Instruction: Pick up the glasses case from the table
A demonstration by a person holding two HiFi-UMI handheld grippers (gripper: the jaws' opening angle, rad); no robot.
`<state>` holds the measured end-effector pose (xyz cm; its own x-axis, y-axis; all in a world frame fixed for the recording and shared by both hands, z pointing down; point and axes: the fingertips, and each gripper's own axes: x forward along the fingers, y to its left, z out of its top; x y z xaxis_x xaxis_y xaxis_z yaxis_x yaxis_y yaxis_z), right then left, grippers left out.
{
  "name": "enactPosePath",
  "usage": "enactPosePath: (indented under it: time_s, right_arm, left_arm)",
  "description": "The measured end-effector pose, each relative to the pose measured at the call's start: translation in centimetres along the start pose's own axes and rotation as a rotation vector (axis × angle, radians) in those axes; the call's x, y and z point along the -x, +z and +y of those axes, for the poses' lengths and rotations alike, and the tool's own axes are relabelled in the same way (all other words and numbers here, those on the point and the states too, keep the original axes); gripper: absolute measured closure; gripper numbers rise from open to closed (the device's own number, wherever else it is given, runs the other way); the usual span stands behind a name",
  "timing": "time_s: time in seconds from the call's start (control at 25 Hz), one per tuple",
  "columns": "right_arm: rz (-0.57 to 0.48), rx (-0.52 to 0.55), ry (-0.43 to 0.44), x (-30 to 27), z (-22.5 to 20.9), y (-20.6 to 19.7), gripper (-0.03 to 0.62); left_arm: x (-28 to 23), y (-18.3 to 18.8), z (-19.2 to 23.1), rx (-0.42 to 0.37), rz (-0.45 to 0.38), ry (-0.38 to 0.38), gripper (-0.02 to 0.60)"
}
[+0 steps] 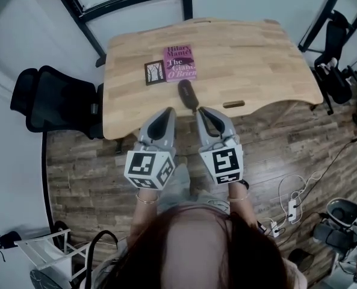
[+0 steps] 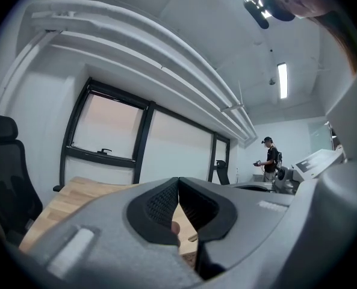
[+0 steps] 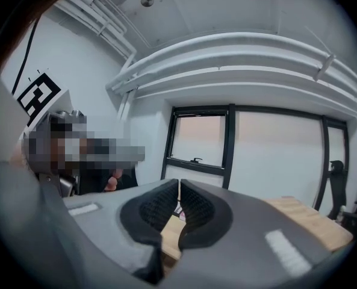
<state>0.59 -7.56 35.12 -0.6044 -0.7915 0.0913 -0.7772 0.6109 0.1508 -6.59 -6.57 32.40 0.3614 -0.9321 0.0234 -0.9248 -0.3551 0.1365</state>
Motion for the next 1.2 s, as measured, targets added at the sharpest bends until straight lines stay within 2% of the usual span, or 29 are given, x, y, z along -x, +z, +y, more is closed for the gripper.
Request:
enactPosePath:
  time_s: [0.6,1.2]
  right_arm:
    - [0.033,-0.006,-0.005,-9.9,-2.1,-1.1,0.591]
    - [0.126,-0.016,-0.018,-15.6,-3.7,-4.1,0.580]
  left_arm:
    - [-7.5,0.0,7.0,0.012,0.016,-0.040,0.571]
    - [-11.6,-2.2,11.1,0.047,0.074,-0.078,0.571]
